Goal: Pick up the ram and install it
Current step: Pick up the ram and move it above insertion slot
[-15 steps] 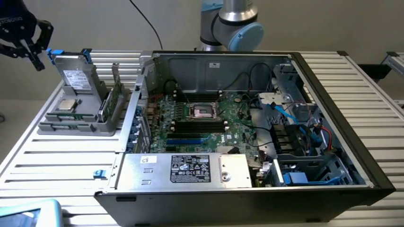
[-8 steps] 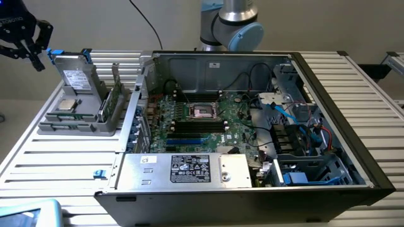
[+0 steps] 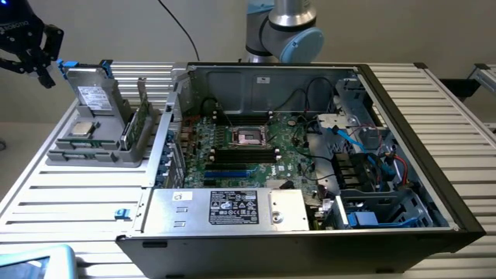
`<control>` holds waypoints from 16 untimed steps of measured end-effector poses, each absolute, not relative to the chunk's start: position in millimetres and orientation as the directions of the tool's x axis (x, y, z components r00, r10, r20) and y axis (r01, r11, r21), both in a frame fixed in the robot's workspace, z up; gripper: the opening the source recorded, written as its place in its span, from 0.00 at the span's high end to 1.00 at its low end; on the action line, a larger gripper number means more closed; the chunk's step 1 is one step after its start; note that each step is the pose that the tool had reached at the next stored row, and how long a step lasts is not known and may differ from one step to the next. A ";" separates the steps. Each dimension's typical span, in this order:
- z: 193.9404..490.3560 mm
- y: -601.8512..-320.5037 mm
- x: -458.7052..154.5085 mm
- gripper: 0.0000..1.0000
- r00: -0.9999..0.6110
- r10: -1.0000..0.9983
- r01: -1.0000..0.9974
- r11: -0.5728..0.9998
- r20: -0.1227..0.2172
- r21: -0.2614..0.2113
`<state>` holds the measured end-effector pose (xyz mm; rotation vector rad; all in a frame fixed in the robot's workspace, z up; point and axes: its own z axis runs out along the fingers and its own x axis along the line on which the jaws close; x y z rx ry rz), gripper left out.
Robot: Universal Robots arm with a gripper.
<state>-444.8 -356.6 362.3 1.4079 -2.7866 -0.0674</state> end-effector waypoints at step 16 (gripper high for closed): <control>360.2 -356.6 -444.8 0.89 -0.338 -0.941 -0.940 0.337 -0.003 0.047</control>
